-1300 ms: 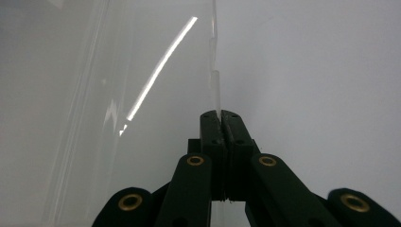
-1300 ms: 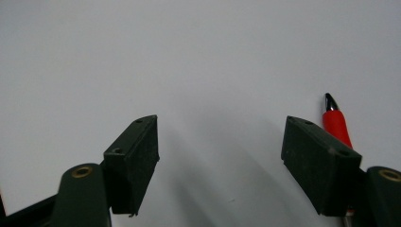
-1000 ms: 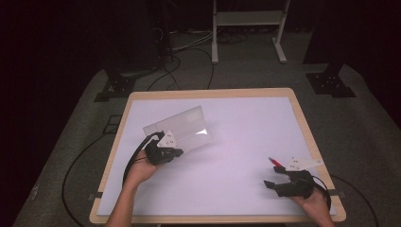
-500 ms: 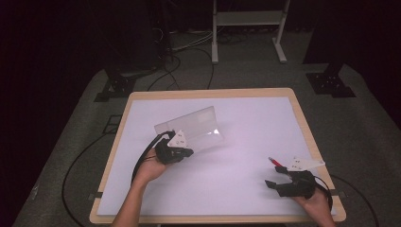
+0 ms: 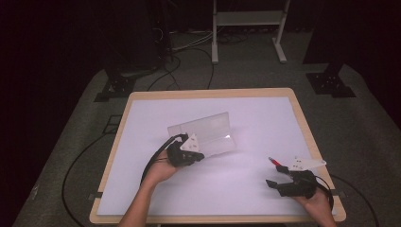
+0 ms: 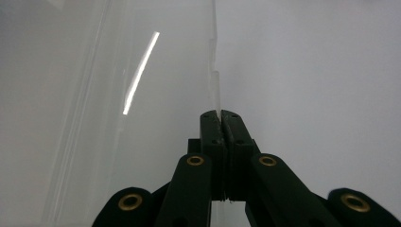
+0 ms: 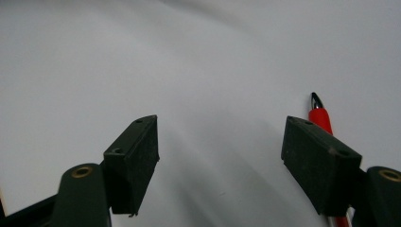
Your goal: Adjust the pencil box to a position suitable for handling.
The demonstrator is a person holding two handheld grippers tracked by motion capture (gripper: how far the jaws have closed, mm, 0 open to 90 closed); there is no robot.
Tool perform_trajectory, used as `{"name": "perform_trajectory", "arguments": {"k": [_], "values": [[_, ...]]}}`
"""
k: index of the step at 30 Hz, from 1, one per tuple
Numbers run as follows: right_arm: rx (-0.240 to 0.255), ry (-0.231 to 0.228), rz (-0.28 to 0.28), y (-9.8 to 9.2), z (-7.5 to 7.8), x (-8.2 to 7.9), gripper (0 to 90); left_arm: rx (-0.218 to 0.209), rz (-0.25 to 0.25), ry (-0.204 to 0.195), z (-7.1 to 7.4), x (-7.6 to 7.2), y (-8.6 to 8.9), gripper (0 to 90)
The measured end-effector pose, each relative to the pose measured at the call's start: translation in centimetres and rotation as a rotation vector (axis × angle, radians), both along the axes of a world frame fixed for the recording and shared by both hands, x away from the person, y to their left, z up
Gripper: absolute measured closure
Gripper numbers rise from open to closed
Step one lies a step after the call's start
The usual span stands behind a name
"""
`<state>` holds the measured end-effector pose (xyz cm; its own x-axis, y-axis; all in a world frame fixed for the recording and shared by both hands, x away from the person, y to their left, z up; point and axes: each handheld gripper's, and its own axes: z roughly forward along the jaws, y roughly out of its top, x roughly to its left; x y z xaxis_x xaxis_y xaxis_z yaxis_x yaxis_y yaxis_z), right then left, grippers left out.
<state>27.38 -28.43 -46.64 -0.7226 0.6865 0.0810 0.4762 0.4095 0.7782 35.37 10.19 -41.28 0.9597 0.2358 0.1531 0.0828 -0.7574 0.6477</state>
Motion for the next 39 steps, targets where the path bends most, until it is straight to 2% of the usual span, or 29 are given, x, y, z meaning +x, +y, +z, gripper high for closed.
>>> {"name": "perform_trajectory", "arguments": {"k": [17, 24, 29, 34, 36, 39], "values": [[0.001, -0.010, -0.007, -0.1, 0.1, -0.2, 27.2, 0.002, -0.083, 0.012, -0.8, -0.7, -2.6, 89.3], [0.006, -0.014, -0.017, -0.4, 0.2, -0.2, 27.1, 0.004, -0.105, 0.033, -1.4, -0.6, -3.3, 89.3], [0.009, -0.013, -0.025, -0.5, 0.2, -0.2, 27.1, 0.022, -0.120, 0.046, -1.9, -0.6, -3.7, 89.2], [0.007, -0.013, -0.017, -0.4, 0.2, -0.2, 27.2, 0.018, -0.121, 0.069, -2.6, -0.7, -3.9, 89.2], [0.009, -0.011, -0.017, -0.3, 0.2, -0.2, 27.0, 0.037, -0.131, 0.073, -2.9, -0.6, -4.0, 89.2], [0.006, -0.013, -0.015, -0.3, 0.2, -0.2, 27.0, 0.034, -0.131, 0.085, -3.4, -0.7, -4.0, 89.2]]}}
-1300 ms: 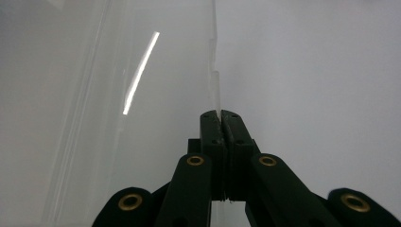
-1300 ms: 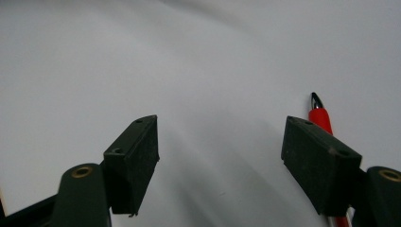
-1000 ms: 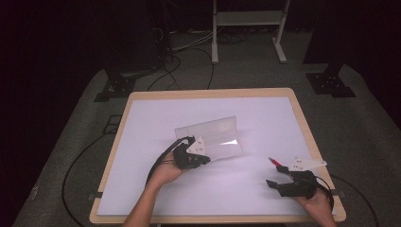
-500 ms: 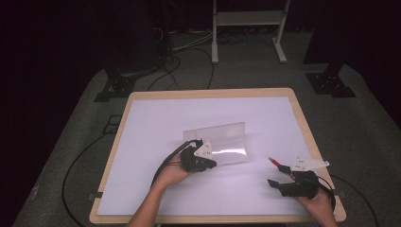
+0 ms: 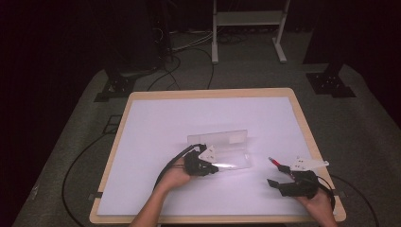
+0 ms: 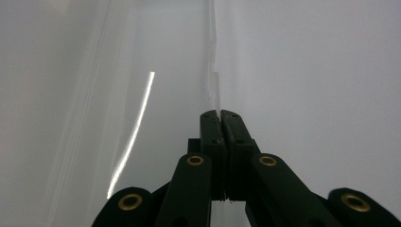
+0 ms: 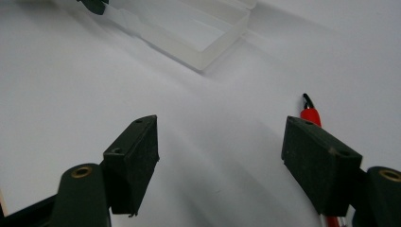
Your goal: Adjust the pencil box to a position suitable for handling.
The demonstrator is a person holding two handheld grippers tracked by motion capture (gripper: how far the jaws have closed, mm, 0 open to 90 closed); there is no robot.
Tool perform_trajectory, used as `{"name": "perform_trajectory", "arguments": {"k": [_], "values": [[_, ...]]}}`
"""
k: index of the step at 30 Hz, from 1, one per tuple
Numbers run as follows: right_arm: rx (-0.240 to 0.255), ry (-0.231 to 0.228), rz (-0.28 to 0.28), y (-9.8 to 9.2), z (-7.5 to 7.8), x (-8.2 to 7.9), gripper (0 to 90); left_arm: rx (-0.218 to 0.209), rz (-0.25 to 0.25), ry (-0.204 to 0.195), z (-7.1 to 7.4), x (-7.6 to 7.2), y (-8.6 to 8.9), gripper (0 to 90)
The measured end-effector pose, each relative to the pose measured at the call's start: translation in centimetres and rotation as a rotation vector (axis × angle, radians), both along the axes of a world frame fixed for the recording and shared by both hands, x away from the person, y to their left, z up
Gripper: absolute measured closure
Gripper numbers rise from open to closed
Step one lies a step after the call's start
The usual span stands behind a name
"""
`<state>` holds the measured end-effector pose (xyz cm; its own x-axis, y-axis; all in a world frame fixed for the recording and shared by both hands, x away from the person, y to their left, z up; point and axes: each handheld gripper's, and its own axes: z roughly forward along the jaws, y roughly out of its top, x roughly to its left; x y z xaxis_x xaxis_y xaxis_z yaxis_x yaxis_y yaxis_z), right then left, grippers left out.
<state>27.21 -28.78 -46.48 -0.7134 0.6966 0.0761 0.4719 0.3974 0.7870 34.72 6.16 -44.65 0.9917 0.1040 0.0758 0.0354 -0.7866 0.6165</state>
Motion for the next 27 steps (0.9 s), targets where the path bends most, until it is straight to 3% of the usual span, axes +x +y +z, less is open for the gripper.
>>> {"name": "perform_trajectory", "arguments": {"k": [10, 14, 17, 20, 27], "values": [[0.003, 0.007, 0.000, -0.2, 0.0, 0.1, 27.3, -0.006, 0.014, 0.034, -0.7, 0.2, 0.2, 88.9], [0.009, 0.005, -0.004, -0.2, 0.1, 0.0, 27.3, -0.005, 0.017, 0.029, -0.8, 0.2, 0.1, 87.7], [0.007, 0.009, -0.012, -0.4, 0.0, 0.0, 27.3, -0.021, 0.032, 0.038, -0.7, 0.2, 0.2, 73.8], [0.003, 0.006, -0.016, -0.4, 0.1, 0.0, 27.3, -0.037, 0.041, 0.039, -0.4, 0.0, 0.5, 66.3], [0.005, -0.001, -0.034, -0.8, 0.3, -0.2, 27.3, -0.118, 0.072, 0.009, 1.4, -0.7, 2.6, 58.4]]}}
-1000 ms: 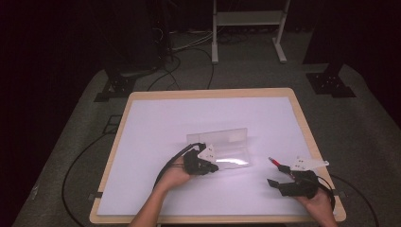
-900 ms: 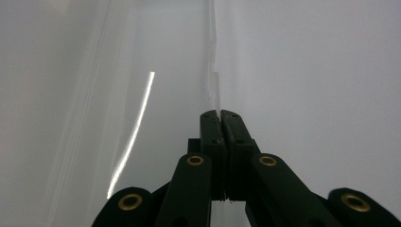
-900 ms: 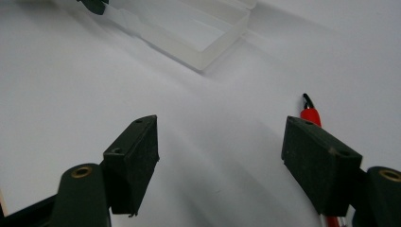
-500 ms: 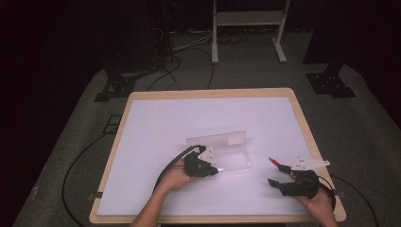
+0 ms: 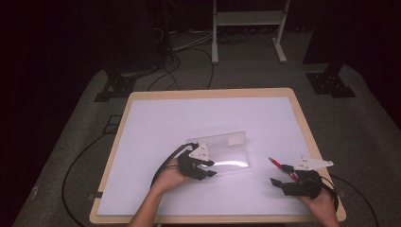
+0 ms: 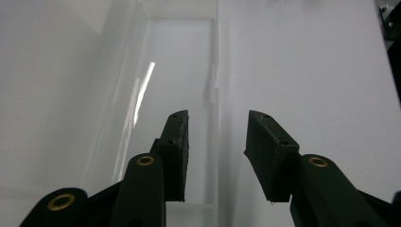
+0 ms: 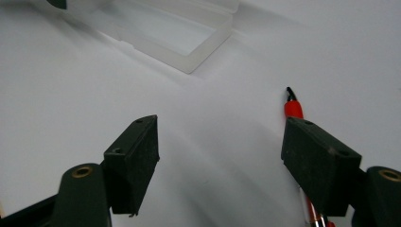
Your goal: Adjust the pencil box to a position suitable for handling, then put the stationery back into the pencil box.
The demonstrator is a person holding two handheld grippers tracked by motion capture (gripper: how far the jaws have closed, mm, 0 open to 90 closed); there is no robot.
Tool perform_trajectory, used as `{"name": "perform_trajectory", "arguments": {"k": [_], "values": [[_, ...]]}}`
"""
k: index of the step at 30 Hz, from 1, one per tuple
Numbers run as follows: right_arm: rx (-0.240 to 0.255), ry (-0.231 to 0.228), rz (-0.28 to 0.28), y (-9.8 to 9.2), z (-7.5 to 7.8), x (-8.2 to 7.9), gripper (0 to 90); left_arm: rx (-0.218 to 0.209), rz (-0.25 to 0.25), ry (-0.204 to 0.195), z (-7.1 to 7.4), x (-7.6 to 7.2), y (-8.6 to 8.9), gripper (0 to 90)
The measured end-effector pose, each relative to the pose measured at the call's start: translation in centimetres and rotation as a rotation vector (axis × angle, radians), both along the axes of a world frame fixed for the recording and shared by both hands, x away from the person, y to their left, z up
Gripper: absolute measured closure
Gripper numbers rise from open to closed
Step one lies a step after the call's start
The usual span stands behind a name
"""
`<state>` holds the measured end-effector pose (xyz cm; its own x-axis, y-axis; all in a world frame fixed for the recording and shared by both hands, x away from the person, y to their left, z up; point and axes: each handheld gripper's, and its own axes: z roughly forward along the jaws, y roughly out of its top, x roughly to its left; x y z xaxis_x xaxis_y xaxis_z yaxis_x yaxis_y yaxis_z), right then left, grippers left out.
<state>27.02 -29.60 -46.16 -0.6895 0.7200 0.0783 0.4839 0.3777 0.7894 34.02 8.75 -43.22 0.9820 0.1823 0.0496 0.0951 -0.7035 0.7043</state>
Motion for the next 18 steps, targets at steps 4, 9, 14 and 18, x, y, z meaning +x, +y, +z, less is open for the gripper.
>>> {"name": "perform_trajectory", "arguments": {"k": [4, 9, 14, 18], "values": [[-0.010, -0.008, -0.004, -0.1, 0.5, 0.1, 27.3, -0.020, 0.066, -0.026, 0.7, -0.2, 1.6, 47.3], [-0.025, -0.015, 0.003, 0.1, 1.1, 0.5, 27.2, -0.057, 0.100, -0.034, 1.1, -0.2, 3.4, 44.9], [-0.030, -0.022, -0.011, 0.0, 1.7, 0.6, 27.2, -0.068, 0.115, -0.038, 1.1, -0.6, 4.4, 43.5], [-0.040, -0.022, -0.014, -0.2, 1.6, 0.6, 27.3, -0.078, 0.142, -0.025, 1.1, -0.7, 4.9, 39.3]]}}
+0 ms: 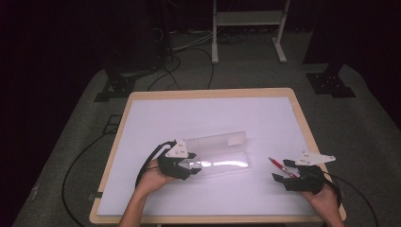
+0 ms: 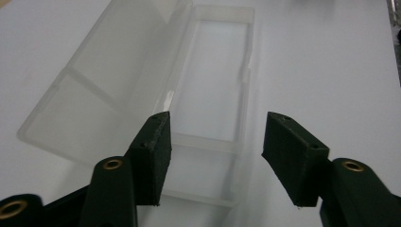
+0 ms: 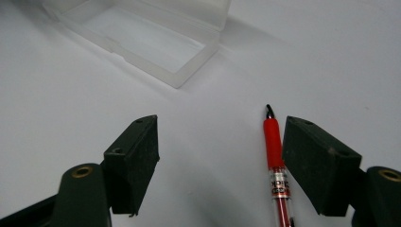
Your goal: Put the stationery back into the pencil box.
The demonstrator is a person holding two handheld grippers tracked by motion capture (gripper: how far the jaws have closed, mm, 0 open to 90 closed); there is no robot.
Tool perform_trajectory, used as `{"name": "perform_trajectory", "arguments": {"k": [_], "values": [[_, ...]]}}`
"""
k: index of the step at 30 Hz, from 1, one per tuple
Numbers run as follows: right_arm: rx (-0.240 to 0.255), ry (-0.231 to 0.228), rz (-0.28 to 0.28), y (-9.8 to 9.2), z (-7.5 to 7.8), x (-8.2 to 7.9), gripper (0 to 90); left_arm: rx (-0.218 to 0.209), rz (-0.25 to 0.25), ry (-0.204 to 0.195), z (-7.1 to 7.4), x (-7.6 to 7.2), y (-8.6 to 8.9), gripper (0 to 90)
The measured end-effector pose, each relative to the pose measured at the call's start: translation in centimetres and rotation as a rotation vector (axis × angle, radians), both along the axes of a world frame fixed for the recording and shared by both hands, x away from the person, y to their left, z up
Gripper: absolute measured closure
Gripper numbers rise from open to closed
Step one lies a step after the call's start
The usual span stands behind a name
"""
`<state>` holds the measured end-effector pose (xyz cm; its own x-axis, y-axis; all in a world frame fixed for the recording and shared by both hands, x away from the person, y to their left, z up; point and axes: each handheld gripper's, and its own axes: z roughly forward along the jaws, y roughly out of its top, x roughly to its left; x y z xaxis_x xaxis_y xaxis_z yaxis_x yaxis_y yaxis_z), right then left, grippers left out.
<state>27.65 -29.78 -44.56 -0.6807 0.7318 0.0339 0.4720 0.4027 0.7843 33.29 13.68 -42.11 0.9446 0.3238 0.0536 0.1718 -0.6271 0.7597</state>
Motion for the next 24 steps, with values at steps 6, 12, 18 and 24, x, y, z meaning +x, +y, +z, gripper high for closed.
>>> {"name": "perform_trajectory", "arguments": {"k": [6, 12, 18, 24], "values": [[0.001, 0.014, -0.022, -0.8, -0.2, 0.3, 28.3, -0.023, 0.035, -0.001, 0.2, 0.1, 0.9, 35.7], [-0.006, 0.015, -0.032, -1.0, -0.3, 0.5, 28.3, -0.021, 0.058, -0.002, 0.0, 0.0, 1.9, 35.3], [-0.019, 0.026, -0.038, -1.0, -0.5, 0.9, 28.3, -0.022, 0.077, -0.022, 0.4, -0.3, 3.2, 34.6], [-0.034, 0.041, -0.036, -1.0, -0.9, 1.2, 32.3, -0.040, 0.112, -0.032, 0.7, -0.5, 4.6, 32.4]]}}
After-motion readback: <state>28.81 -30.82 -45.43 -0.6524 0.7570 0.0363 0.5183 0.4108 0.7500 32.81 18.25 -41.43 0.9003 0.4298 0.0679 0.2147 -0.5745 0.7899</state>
